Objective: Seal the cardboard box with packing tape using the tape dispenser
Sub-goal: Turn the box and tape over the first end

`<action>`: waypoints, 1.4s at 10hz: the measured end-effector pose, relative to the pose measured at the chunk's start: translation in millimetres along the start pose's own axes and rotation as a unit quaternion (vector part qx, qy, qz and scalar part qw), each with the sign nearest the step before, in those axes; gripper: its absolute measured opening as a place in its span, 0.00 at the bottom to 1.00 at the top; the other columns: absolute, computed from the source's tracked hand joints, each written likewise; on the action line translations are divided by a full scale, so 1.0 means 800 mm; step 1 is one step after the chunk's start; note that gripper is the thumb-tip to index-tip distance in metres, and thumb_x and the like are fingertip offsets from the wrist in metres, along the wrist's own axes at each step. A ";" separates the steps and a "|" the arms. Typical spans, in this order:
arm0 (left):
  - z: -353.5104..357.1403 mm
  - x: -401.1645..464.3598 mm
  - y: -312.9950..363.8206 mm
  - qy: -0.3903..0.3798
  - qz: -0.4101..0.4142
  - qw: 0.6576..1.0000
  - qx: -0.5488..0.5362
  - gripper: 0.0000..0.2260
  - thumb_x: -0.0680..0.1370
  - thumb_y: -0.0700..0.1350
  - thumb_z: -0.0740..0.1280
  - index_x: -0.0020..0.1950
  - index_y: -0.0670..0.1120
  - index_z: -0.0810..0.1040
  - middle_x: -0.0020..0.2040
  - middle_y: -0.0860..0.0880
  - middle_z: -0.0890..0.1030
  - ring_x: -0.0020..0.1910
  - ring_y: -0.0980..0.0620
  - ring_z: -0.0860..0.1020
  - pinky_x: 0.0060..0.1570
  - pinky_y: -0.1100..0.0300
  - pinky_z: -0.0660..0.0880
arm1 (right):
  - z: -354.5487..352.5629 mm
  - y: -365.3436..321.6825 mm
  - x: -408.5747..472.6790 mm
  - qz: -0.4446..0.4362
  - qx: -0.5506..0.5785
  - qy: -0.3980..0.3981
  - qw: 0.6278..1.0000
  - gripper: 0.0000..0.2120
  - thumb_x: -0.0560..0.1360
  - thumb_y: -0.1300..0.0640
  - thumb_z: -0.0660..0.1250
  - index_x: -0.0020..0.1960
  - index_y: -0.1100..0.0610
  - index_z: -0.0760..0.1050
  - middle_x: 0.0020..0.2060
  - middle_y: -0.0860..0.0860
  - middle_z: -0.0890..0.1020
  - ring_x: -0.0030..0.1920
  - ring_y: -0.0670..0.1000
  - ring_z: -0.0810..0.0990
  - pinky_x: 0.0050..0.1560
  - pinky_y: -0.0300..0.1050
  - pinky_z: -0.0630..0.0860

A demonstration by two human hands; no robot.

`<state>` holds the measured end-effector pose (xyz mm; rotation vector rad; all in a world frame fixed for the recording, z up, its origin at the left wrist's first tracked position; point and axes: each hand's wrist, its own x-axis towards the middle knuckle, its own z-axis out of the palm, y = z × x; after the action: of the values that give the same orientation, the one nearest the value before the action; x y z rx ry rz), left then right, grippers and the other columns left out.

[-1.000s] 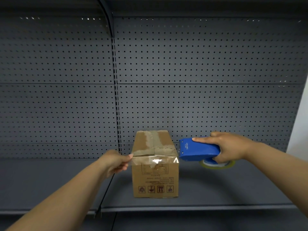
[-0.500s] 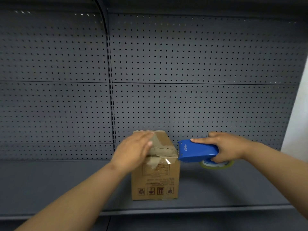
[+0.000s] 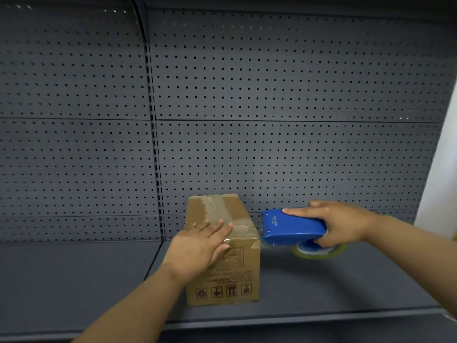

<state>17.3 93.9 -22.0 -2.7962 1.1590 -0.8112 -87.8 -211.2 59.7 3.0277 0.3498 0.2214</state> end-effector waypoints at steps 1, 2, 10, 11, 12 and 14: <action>0.003 0.001 0.001 0.014 0.004 1.000 0.002 0.29 0.80 0.58 0.39 0.60 0.54 0.79 0.54 0.53 0.84 0.48 0.50 0.83 0.41 0.55 0.81 | 0.003 0.003 0.001 -0.002 0.009 -0.009 1.000 0.41 0.69 0.49 0.66 0.58 0.18 0.39 0.42 0.40 0.66 0.44 0.43 0.71 0.48 0.39 0.71; 0.002 0.001 0.002 0.018 0.002 1.000 -0.002 0.29 0.80 0.57 0.39 0.59 0.54 0.79 0.53 0.53 0.84 0.48 0.51 0.84 0.41 0.56 0.80 | 0.007 0.007 0.000 -0.001 0.025 -0.012 1.000 0.42 0.69 0.50 0.67 0.59 0.19 0.40 0.43 0.40 0.67 0.45 0.41 0.70 0.45 0.34 0.68; 0.002 0.007 0.004 0.041 0.024 0.999 0.002 0.28 0.81 0.57 0.41 0.58 0.53 0.80 0.53 0.52 0.84 0.48 0.49 0.84 0.40 0.53 0.82 | -0.002 0.007 -0.011 0.002 -0.020 -0.094 0.995 0.41 0.67 0.51 0.64 0.59 0.17 0.41 0.44 0.42 0.67 0.41 0.42 0.70 0.40 0.37 0.70; 0.002 0.008 0.004 0.047 0.034 0.998 0.010 0.28 0.81 0.56 0.40 0.58 0.53 0.80 0.53 0.52 0.84 0.48 0.49 0.84 0.40 0.54 0.82 | -0.014 -0.004 0.002 -0.010 -0.044 -0.120 0.992 0.41 0.67 0.52 0.64 0.60 0.18 0.42 0.44 0.42 0.68 0.43 0.43 0.71 0.41 0.39 0.70; 0.003 0.009 0.004 0.053 0.040 0.998 0.010 0.28 0.81 0.56 0.41 0.58 0.53 0.80 0.53 0.52 0.84 0.47 0.49 0.84 0.40 0.54 0.82 | -0.034 -0.014 0.018 -0.007 -0.055 -0.165 0.985 0.41 0.67 0.54 0.65 0.63 0.20 0.47 0.44 0.41 0.67 0.48 0.48 0.74 0.47 0.43 0.74; 0.004 0.010 0.005 0.066 0.053 0.996 0.013 0.28 0.81 0.55 0.41 0.57 0.53 0.81 0.52 0.52 0.84 0.46 0.49 0.84 0.39 0.55 0.82 | -0.058 -0.038 0.041 -0.005 -0.092 -0.210 0.973 0.39 0.69 0.59 0.65 0.66 0.25 0.54 0.50 0.47 0.73 0.48 0.52 0.78 0.44 0.45 0.76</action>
<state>21.5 85.2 -22.0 -2.6695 1.2917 -1.0061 -69.8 -170.8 106.9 2.7876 0.2884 -0.3644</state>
